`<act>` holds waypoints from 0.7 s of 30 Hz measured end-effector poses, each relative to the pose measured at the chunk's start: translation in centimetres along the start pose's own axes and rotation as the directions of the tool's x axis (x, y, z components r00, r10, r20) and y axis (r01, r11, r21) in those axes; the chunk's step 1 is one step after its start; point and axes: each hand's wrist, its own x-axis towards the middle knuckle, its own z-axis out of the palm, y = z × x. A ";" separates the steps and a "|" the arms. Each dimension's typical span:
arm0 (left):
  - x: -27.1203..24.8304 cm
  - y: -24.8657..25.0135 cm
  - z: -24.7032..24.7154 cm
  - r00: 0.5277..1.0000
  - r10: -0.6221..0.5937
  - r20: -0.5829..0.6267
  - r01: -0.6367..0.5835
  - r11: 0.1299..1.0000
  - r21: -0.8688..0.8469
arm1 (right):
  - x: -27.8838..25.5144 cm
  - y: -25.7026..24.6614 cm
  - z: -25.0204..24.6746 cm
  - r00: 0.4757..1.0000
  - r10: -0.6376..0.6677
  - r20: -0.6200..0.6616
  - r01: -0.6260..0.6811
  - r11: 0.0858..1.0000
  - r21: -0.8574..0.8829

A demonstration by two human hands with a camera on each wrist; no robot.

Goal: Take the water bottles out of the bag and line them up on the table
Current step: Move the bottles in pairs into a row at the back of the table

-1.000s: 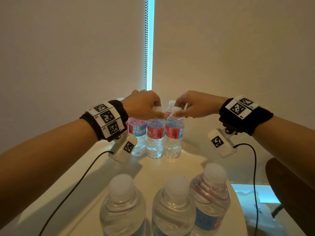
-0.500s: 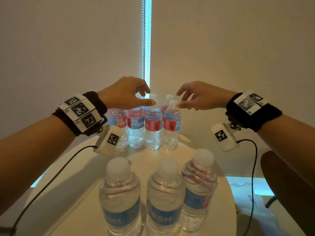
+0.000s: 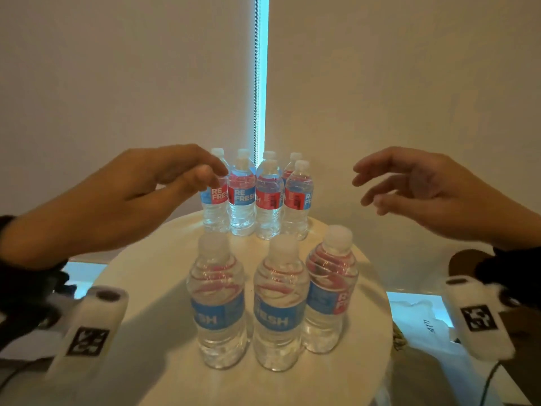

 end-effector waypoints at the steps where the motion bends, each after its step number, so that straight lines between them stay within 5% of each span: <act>1: -1.0 0.6 0.4 1.000 -0.011 0.001 0.011 0.999 -0.038 | -1.0 -0.2 0.6 0.999 -0.017 0.036 0.017 1.000 0.017; 8: -6.0 2.9 3.6 0.996 -0.070 0.060 0.078 0.987 -0.139 | -5.1 -1.3 4.8 0.990 -0.079 0.115 0.093 0.989 -0.118; 21: -7.2 2.9 4.5 0.976 -0.208 0.057 0.215 0.957 -0.196 | -4.5 -1.1 6.9 0.990 -0.067 0.125 0.073 0.996 -0.046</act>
